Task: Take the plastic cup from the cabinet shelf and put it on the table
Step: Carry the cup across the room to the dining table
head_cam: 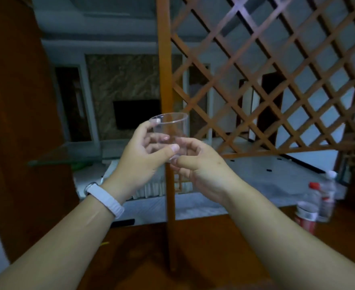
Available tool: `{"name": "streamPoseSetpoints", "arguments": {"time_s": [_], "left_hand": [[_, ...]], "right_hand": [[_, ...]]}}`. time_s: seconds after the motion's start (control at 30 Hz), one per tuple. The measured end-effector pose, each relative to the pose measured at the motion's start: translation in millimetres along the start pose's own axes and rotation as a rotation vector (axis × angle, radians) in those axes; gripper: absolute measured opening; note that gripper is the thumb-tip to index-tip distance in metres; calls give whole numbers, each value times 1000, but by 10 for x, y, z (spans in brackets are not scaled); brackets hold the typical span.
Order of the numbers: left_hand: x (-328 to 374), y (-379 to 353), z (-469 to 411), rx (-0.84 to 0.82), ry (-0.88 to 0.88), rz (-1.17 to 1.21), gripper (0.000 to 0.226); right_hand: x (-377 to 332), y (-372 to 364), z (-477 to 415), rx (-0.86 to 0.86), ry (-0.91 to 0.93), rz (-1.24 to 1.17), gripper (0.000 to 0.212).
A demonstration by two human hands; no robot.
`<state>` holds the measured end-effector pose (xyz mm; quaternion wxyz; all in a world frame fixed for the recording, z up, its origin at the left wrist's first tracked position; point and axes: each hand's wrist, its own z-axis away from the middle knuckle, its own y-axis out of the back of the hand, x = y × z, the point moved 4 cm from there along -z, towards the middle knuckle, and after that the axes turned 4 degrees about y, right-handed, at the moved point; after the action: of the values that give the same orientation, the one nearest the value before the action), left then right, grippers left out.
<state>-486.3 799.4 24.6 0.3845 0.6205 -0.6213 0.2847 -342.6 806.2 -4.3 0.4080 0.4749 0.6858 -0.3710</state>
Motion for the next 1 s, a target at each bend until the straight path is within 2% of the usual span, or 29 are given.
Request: {"name": "streamPoseSetpoints", "arguments": {"time_s": [0.07, 0.23, 0.43, 0.7, 1.0], "left_hand": [[-89, -289, 72, -27, 22, 23, 61], [-292, -1046, 295, -66, 71, 21, 74], [-408, -1952, 532, -155, 125, 88, 71], [-486, -2931, 609, -295, 177, 195, 77], [-746, -3963, 502, -553, 237, 322, 74]], "right_hand": [[49, 245, 186, 32, -24, -33, 52], [153, 890, 662, 126, -70, -117, 57], [145, 1601, 1278, 236, -118, -126, 62], [-2, 2345, 1893, 441, -132, -63, 42], [71, 3173, 2285, 670, -142, -41, 59]]}}
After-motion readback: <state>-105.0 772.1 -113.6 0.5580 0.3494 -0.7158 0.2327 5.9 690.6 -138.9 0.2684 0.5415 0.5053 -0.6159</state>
